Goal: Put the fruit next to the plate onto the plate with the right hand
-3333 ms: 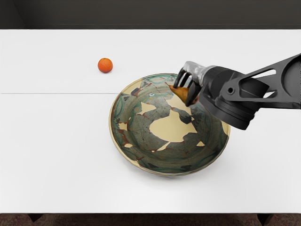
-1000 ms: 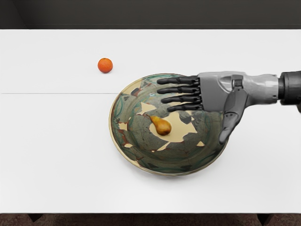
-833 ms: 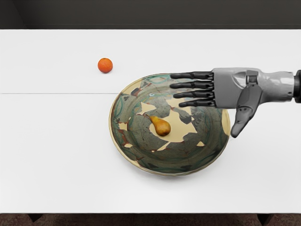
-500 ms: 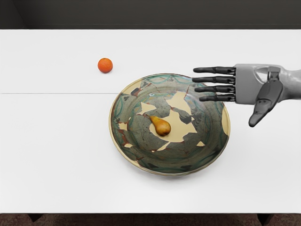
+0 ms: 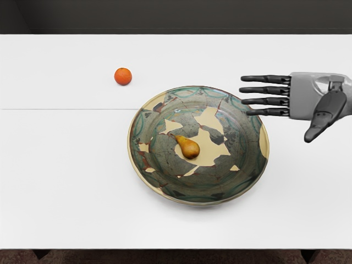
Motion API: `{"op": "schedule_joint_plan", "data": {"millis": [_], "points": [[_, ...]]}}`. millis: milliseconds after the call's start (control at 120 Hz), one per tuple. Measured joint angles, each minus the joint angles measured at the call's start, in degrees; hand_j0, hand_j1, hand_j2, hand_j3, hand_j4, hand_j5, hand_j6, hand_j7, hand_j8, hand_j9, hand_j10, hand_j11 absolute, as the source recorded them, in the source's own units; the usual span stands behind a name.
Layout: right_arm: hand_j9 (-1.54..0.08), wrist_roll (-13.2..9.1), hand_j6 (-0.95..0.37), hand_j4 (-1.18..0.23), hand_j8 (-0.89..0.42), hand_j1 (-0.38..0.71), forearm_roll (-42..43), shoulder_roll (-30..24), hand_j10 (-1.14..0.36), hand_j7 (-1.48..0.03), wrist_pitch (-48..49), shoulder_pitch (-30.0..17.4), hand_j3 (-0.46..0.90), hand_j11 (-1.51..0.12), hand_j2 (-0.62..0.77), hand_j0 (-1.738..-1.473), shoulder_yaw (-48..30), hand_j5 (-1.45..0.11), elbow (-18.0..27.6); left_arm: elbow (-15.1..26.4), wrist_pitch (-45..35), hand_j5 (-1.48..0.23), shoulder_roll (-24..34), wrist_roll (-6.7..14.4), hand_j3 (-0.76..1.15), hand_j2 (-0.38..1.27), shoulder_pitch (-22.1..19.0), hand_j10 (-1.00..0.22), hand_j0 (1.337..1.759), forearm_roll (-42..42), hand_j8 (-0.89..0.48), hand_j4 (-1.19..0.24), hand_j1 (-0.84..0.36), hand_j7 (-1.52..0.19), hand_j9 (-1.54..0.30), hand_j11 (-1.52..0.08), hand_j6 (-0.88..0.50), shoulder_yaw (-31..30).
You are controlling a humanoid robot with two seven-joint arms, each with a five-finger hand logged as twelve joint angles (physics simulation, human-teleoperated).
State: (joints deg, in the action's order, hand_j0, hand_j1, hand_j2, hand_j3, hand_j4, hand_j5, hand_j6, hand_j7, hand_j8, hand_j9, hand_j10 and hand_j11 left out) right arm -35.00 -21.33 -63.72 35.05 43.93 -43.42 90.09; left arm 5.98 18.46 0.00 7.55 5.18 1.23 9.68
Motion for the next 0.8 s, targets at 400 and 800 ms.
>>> {"op": "schedule_joint_plan", "data": {"millis": [400,800], "points": [[0.00,0.0,0.00,0.00,0.00,-0.35,-0.1,-0.1,0.00,0.00,0.0,0.0,0.00,0.00,0.00,-1.658,0.0,0.00,0.0,0.0,0.0,0.00,0.0,0.0,0.00,0.00,0.0,0.00,1.658,0.0,0.00,0.00,0.35,0.00,0.00,0.00,0.00,0.0],[0.00,0.0,0.00,0.00,0.00,-0.35,-0.1,-0.1,0.00,0.00,0.0,0.0,0.00,0.00,0.00,-1.658,0.0,0.00,0.0,0.0,0.0,0.00,0.0,0.0,0.00,0.00,0.0,0.00,1.658,0.0,0.00,0.00,0.35,0.00,0.00,0.00,0.00,0.0]]}}
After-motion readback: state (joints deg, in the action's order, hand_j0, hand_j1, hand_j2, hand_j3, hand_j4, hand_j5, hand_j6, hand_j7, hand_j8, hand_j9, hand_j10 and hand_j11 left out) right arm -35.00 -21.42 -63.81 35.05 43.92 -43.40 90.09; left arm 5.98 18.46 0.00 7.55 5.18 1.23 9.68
